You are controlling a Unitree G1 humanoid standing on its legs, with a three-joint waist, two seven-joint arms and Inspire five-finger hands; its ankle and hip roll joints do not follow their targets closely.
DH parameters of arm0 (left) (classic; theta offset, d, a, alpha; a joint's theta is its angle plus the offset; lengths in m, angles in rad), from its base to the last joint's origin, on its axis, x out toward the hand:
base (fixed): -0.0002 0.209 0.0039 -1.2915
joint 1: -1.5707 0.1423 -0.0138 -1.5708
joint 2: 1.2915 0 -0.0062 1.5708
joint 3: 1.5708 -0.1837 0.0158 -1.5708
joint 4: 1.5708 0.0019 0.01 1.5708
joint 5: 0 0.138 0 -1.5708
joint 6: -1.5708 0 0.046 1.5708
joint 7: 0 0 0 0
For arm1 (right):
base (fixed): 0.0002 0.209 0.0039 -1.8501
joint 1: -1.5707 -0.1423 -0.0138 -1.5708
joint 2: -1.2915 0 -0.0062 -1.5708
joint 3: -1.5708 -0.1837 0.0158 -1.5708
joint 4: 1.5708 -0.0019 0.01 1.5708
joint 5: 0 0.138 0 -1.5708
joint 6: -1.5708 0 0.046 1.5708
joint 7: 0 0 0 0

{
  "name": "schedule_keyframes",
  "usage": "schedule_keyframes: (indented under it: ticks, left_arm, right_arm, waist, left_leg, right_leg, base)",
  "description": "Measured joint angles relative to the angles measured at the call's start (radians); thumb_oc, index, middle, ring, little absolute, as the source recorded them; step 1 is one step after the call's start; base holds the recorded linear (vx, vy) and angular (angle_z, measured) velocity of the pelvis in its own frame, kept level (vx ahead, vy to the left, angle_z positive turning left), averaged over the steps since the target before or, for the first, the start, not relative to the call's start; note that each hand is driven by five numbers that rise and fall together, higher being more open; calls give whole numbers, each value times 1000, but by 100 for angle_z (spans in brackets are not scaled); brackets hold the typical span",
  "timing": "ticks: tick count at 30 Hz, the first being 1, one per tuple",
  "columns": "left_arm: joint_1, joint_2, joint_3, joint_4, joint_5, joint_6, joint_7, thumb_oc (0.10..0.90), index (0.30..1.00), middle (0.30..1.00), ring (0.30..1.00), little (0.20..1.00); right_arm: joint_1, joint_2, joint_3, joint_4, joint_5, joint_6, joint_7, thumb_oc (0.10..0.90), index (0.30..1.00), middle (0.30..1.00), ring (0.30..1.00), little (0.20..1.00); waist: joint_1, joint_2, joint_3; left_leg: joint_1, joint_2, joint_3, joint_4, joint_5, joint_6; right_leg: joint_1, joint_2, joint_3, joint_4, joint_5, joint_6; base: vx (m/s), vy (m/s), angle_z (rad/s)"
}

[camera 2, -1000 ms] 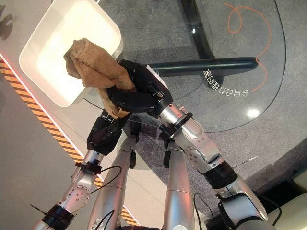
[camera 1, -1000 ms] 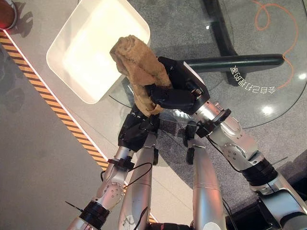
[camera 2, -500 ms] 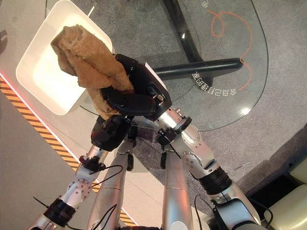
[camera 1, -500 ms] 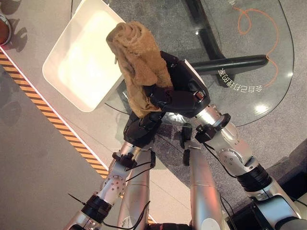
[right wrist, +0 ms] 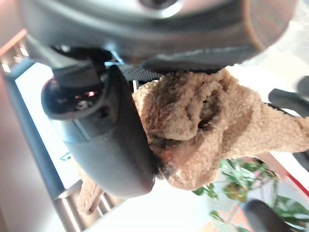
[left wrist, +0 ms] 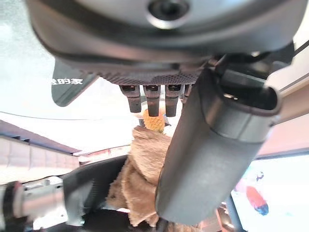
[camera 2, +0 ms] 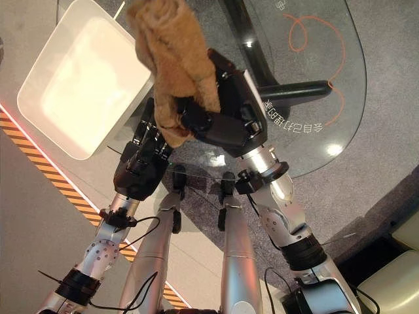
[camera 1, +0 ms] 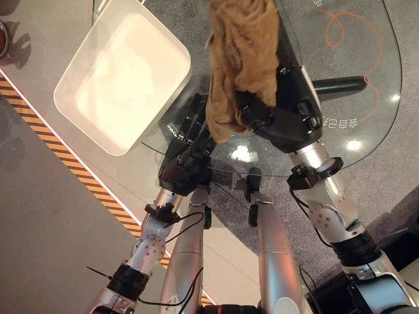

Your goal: Wipe the table with a cloth and put it in the basket.

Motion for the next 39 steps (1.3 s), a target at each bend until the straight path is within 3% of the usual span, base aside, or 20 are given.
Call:
schedule_keyframes:
  ticks: [8,15,27,32,39]
  left_arm:
    - [23,-2,4,44,41,0,0,800,900,900,900,900]
    - [19,-19,27,44,36,-5,-8,800,900,900,900,900]
    - [-12,-18,104,-142,-39,-67,-53,800,900,900,900,900]
    - [-30,-18,117,-160,-38,-67,-27,800,900,900,900,900]
    - [-23,-18,113,-158,-18,-67,46,800,900,900,900,900]
  right_arm:
    - [1,62,-20,-4,119,-100,1,100,300,300,300,200]
    - [5,95,-42,-13,143,-101,1,100,300,300,300,200]
    - [65,92,-26,-14,33,-1,1,100,300,300,300,200]
    - [91,81,-19,-13,-61,72,1,100,300,300,300,200]
    - [113,43,27,-13,-90,140,5,100,300,300,300,200]
  waist:
    - [-1,-6,0]
    - [-1,-5,0]
    - [0,-5,1]
    - [-1,-5,1]
    - [0,-6,1]
  left_leg:
    - [0,2,20,0,-3,4]
    - [0,2,25,-3,-5,7]
    - [0,3,26,-5,-5,7]
    - [-1,3,25,-5,-5,7]
    - [-3,2,25,-18,-3,6]
  right_leg:
    - [-3,2,18,-11,9,9]
    - [-5,2,23,-15,10,10]
    - [-6,3,23,-14,9,10]
    - [-7,2,23,-13,9,10]
    - [-14,2,23,-17,9,11]
  base:
    - [5,7,-5]
    - [0,0,0]
    - [0,0,0]
    - [0,0,0]
    - [0,0,0]
